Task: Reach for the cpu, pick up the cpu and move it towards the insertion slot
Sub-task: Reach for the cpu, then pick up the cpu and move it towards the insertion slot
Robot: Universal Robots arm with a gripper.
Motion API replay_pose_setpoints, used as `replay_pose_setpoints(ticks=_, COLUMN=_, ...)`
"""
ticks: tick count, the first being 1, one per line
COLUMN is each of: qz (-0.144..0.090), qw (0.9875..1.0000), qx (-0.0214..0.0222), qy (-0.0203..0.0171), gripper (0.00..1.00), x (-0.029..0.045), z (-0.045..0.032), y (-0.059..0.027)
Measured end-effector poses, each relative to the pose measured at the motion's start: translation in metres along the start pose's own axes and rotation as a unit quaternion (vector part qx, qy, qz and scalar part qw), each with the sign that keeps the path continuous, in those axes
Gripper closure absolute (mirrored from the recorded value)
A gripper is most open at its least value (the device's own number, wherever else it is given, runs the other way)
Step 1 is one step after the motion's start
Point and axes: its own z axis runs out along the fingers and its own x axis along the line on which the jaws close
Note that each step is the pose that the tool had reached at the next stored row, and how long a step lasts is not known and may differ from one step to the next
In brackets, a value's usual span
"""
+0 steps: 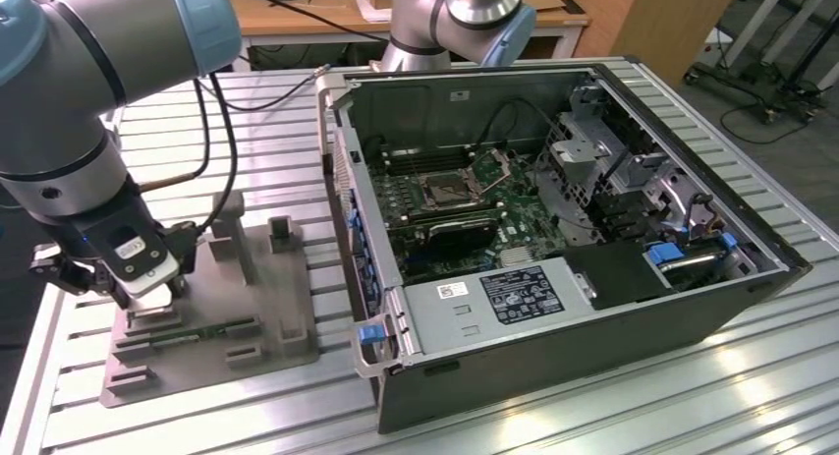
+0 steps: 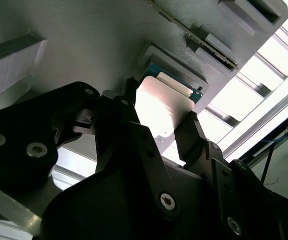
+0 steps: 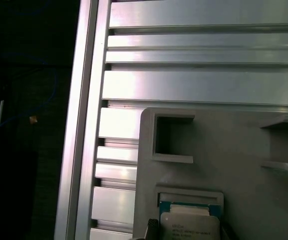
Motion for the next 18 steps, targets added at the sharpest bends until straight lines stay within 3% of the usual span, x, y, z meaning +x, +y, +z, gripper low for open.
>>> replay_pose_setpoints(ticks=18, qz=0.000, qw=1.0000, qx=-0.0004, qy=0.0000, gripper=0.45, x=0.0000, z=-0.0076, y=0.0003)
